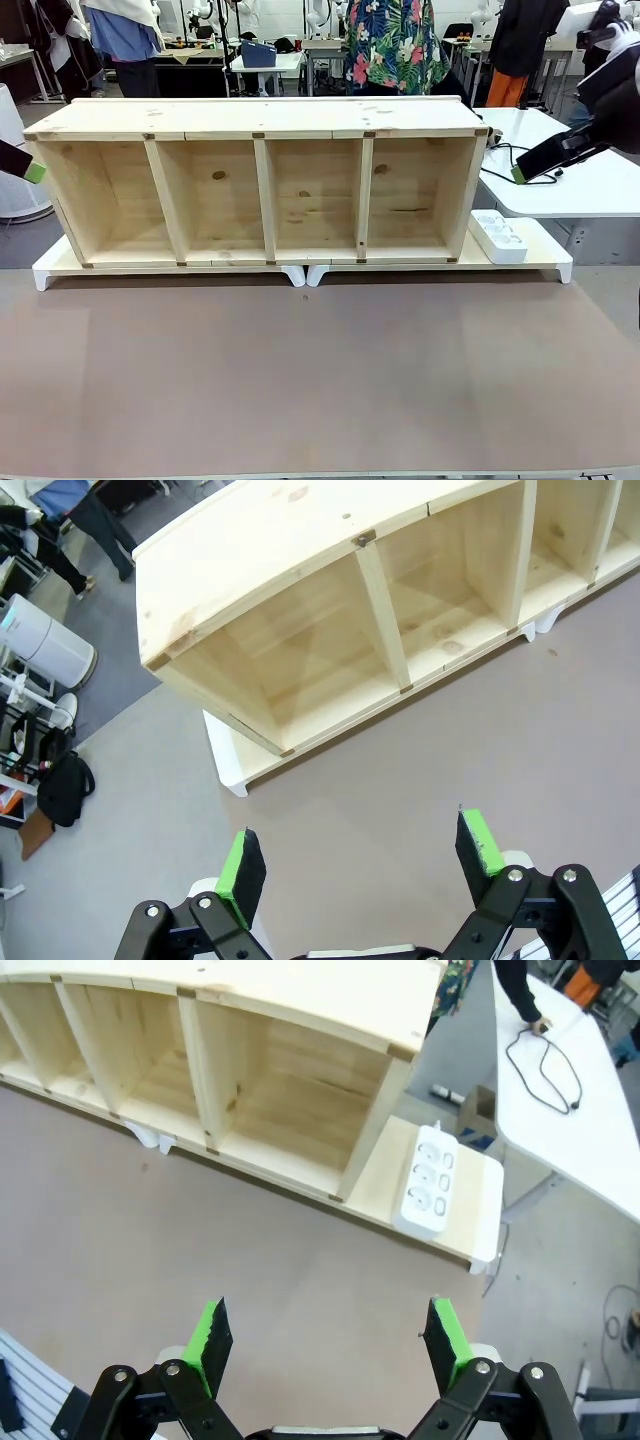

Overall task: Perform cable management.
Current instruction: When the cord part of the Power Cable appears at the lower middle area of the table and stops, grasp the cord part of the Power Cable.

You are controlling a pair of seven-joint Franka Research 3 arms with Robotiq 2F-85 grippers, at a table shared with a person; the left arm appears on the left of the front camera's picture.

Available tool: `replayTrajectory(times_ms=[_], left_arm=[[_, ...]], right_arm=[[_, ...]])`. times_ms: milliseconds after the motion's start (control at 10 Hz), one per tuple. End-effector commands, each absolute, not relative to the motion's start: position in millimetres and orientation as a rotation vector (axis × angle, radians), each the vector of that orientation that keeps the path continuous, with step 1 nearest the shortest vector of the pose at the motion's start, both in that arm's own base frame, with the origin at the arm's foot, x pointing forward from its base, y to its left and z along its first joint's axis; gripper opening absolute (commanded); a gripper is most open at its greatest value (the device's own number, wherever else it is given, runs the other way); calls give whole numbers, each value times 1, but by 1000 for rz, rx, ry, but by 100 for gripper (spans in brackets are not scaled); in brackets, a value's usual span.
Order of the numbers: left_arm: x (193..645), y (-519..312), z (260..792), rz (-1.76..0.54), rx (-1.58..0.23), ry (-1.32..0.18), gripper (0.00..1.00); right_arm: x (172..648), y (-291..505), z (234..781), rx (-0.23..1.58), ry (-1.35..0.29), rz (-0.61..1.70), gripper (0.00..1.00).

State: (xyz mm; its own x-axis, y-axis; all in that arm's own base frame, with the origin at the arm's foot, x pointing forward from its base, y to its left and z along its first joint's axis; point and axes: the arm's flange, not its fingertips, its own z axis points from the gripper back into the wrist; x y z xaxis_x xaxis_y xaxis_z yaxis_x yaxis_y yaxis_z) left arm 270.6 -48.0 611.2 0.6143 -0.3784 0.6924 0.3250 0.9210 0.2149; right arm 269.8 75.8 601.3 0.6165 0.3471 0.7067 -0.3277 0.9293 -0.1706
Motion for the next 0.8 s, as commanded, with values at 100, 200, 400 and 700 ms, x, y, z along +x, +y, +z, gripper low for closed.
replayTrajectory(times_ms=[100, 200, 400, 700], left_arm=[[276, -55, 608, -418, 78, -813, 100], [276, -55, 608, -418, 78, -813, 100], [276, -55, 608, -418, 78, -813, 100], [276, -55, 608, -418, 78, -813, 100]], right_arm=[[270, 78, 601, -33, -824, 396, 100], [270, 78, 601, -33, -824, 396, 100], [270, 78, 601, -33, -824, 396, 100], [270, 78, 601, -33, -824, 396, 100]])
